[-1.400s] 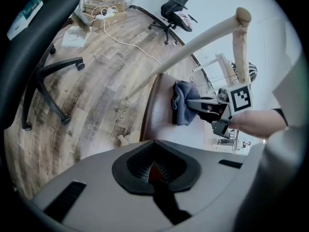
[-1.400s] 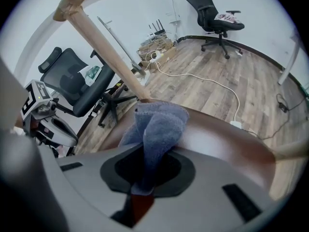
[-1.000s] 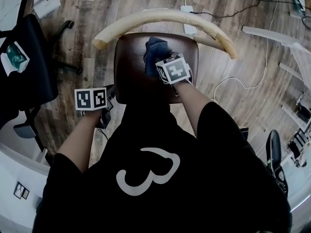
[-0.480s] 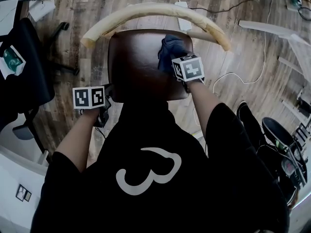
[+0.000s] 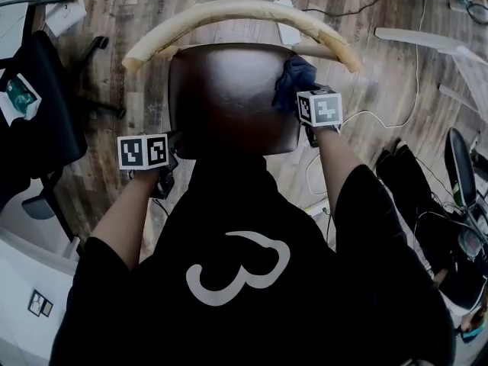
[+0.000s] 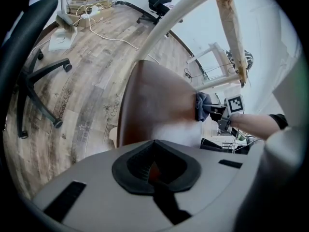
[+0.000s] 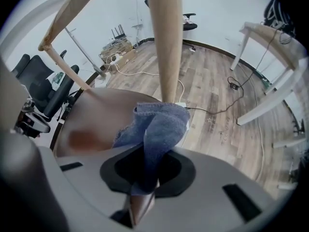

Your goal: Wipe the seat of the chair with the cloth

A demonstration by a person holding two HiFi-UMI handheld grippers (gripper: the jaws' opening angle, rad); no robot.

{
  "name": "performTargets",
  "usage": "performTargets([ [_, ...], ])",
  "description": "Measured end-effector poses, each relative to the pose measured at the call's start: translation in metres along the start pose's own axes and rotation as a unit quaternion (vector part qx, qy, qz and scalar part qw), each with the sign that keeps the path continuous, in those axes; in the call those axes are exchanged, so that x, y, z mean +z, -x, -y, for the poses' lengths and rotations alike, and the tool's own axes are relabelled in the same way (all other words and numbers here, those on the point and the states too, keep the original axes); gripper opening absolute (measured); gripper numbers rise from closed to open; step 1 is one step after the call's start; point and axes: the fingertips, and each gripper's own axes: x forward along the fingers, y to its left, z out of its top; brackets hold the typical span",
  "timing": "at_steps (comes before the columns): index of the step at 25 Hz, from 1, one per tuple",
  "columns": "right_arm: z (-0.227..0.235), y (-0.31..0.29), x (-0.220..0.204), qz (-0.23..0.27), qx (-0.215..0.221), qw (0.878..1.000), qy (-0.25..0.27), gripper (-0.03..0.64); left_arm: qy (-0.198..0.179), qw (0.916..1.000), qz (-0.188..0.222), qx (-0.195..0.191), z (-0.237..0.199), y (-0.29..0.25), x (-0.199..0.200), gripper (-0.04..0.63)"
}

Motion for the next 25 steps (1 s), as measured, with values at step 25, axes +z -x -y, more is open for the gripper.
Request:
performTargets([
  [25, -0.182, 0.046, 0.039, 0.066, 0.168, 0.982, 0.061, 0.051, 0.087, 0.9938, 0.069, 0.002, -0.030, 0.022, -0.051, 0.014],
])
